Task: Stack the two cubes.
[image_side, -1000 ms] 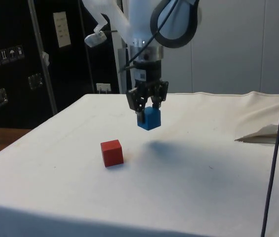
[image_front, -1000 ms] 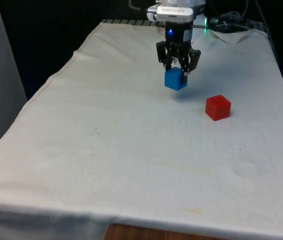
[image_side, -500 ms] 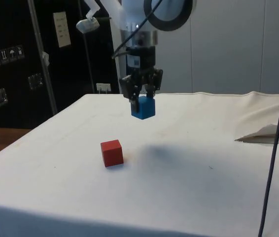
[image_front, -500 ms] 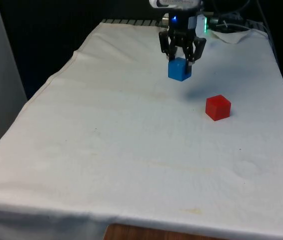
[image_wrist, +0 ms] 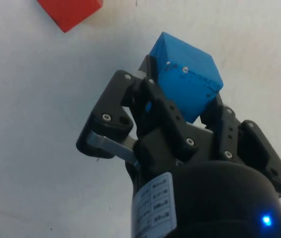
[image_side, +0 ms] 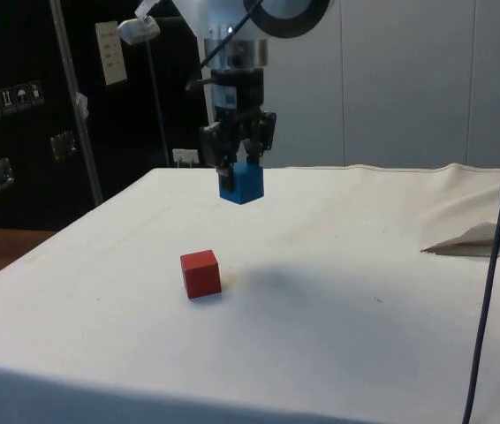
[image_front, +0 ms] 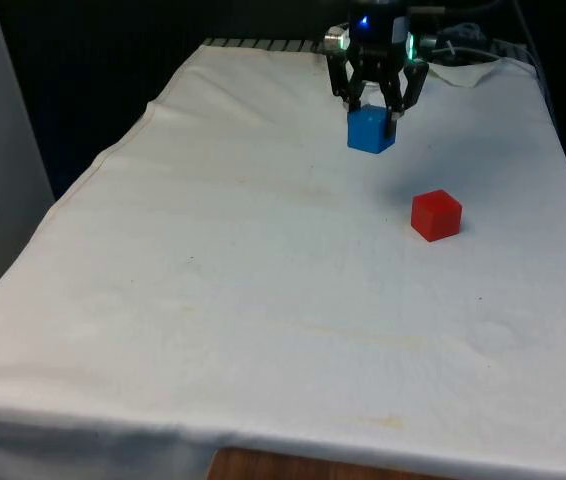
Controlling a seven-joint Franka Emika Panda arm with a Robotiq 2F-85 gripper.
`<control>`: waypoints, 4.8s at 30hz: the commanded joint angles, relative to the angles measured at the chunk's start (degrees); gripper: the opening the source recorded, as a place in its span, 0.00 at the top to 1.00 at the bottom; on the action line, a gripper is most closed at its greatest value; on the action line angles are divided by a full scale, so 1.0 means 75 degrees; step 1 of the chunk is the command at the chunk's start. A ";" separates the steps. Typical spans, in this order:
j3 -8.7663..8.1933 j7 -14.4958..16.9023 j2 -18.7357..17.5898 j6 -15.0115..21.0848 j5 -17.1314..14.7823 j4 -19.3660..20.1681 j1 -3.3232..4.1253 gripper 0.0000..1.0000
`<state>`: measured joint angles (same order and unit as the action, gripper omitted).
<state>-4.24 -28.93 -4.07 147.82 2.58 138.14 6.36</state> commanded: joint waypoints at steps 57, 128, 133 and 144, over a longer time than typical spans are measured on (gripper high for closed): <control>0.0374 0.2445 -0.0588 -0.0122 -0.0038 -0.0840 0.0015 0.97; 0.1299 0.4423 -0.2116 0.0160 -0.0474 -0.1711 -0.0107 0.97; 0.1299 0.4469 -0.2139 0.0160 -0.0466 -0.1711 -0.0099 0.97; 0.1230 0.4408 -0.2124 0.0115 -0.0359 -0.1704 -0.0053 0.95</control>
<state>4.93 4.07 -20.00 148.63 0.00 125.36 6.02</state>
